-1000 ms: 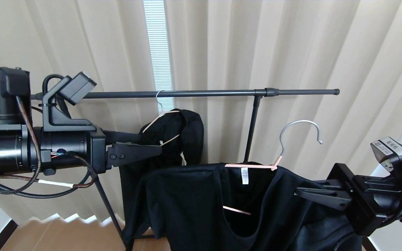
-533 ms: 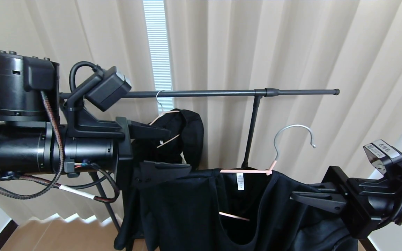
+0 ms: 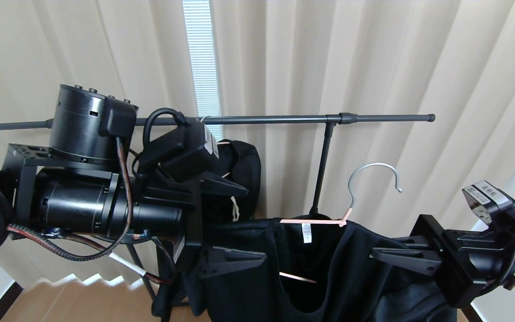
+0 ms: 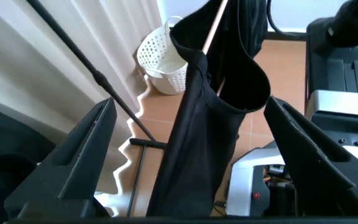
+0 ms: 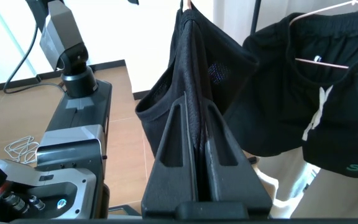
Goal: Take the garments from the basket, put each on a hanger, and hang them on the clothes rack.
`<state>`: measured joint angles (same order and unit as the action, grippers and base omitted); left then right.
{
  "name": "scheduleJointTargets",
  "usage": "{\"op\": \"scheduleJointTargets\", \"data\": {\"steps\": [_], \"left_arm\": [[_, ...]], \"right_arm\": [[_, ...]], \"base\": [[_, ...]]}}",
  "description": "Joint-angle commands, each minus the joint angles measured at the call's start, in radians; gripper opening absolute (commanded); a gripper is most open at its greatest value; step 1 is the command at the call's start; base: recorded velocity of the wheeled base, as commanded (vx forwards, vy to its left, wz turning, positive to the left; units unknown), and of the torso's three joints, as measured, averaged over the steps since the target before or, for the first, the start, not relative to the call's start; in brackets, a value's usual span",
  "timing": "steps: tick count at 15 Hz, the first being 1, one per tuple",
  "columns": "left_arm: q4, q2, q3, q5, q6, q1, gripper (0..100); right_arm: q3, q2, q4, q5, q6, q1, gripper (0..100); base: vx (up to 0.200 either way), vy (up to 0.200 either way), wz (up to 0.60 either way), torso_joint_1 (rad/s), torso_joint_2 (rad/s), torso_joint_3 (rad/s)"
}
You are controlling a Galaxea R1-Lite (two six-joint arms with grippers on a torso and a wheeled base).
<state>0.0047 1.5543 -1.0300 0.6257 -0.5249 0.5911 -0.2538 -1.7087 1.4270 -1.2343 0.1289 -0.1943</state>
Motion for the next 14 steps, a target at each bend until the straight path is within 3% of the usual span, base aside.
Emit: {"op": "scheduleJointTargets", "data": {"steps": [1,14], "left_arm": [[0.000,0.032,-0.002,0.000,-0.003,0.019,100],[-0.002,0.124,-0.001,-0.001,-0.001,0.067,100]], "right_arm": [[0.004,0.006,0.001,-0.001,0.000,-0.008,0],[0.010,0.067,0.001,-0.001,-0.002,-0.010,0]], "base": [[0.000,0.000,0.00,0.000,0.00,0.000],[0.000,0.000,0.00,0.000,0.00,0.000]]}}
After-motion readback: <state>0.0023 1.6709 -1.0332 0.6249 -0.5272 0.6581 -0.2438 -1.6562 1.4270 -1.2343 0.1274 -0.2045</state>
